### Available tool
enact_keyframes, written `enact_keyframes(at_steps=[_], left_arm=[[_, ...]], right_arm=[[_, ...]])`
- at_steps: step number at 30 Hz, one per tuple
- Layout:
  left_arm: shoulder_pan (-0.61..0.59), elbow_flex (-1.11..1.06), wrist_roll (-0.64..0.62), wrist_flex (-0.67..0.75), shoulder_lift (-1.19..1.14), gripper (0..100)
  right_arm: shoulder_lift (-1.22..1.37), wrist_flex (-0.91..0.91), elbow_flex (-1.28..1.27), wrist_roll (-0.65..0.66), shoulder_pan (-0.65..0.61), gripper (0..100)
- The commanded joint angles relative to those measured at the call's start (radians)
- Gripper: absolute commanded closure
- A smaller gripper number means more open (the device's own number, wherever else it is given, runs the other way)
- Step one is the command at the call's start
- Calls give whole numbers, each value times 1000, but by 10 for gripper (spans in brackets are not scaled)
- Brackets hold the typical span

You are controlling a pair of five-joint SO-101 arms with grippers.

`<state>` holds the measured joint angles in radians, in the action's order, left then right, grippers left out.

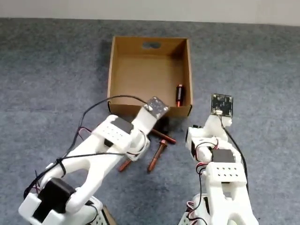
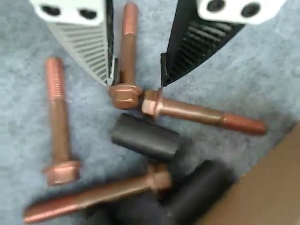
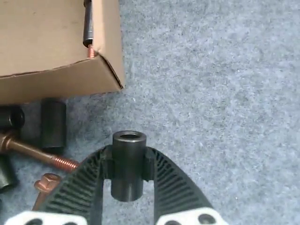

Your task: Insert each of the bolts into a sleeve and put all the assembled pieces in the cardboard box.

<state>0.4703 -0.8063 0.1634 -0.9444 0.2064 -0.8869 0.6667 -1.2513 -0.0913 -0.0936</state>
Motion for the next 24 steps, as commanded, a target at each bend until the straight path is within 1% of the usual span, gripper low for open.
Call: enact_keyframes(at_steps=[1,6,8,10,12,13,15,20,22,24], left_arm=[[51,5,-6,15,-45,839],[48,73,-8,12,-171,840],[50,85,-8,12,-185,844],[51,85,-8,11,-185,888],[56,85,-8,11,-185,975],[56,85,-8,11,-185,1000],[56,85,-6,11,-180,982],[56,54,0,-48,-42,991],[56,2,2,-46,54,991],[58,-61,31,-46,156,991]], right_arm=[[-22,-16,7,2,10,993],[-22,-16,7,2,10,993],[-22,-16,7,2,10,993],[-22,-16,7,2,10,993],[-22,-16,7,2,10,993],[-22,-16,7,2,10,993],[-22,-16,7,2,10,993],[-22,-15,5,2,10,993],[-22,-15,5,2,10,993],[-22,-15,5,2,10,993]])
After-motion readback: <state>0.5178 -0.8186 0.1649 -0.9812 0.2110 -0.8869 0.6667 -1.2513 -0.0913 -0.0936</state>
